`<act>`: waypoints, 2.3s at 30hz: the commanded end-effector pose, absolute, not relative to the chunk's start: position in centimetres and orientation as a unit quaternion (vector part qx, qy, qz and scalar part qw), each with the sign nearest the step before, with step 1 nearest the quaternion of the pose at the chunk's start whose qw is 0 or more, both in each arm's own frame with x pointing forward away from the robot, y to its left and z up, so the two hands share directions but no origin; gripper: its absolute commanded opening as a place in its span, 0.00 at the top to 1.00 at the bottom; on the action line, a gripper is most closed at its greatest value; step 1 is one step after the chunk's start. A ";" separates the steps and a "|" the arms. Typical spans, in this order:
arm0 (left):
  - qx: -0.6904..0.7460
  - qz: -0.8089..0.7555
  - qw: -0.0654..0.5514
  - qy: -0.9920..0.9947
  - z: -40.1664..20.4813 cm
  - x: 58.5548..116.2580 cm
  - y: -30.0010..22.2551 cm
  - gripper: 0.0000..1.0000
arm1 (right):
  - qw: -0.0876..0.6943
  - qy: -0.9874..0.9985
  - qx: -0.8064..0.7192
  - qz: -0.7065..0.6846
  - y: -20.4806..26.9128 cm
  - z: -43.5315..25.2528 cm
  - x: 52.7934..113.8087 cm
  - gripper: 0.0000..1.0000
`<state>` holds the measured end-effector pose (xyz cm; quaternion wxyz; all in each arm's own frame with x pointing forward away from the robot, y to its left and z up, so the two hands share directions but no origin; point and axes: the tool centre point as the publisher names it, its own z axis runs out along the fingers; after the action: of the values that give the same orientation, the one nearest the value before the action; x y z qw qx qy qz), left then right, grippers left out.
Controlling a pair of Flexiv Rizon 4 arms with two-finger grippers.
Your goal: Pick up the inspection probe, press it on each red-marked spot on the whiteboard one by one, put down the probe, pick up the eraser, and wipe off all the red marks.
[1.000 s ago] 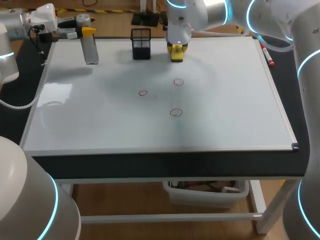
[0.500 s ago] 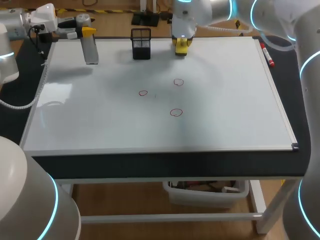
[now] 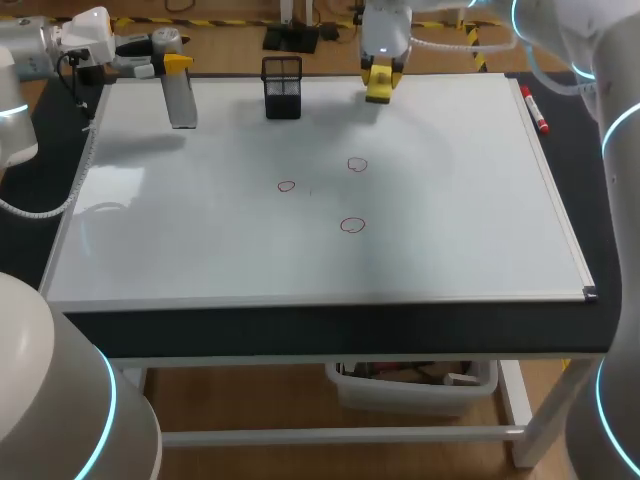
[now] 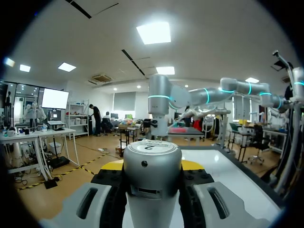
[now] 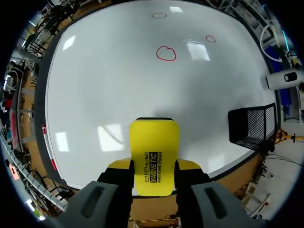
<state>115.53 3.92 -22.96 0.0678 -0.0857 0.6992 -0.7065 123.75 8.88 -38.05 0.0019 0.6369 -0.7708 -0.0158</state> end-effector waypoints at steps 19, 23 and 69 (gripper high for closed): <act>-0.088 -0.705 0.071 0.700 -22.7 115.3 3.8 1.00 | 0.044 -0.816 0.573 -0.057 2.9 -34.3 117.4 1.00; -0.088 -0.705 0.071 0.700 -22.7 115.3 3.8 1.00 | 0.037 -0.827 0.558 -0.056 1.8 -34.1 116.3 1.00; -0.088 -0.705 0.071 0.700 -22.7 115.3 3.8 1.00 | 0.011 -0.883 0.466 -0.050 -4.7 -33.0 110.5 1.00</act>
<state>115.52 3.92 -22.96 0.0678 -0.0858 0.6992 -0.7065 111.24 -4.40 -33.11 0.0586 0.4617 -0.8757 -0.1288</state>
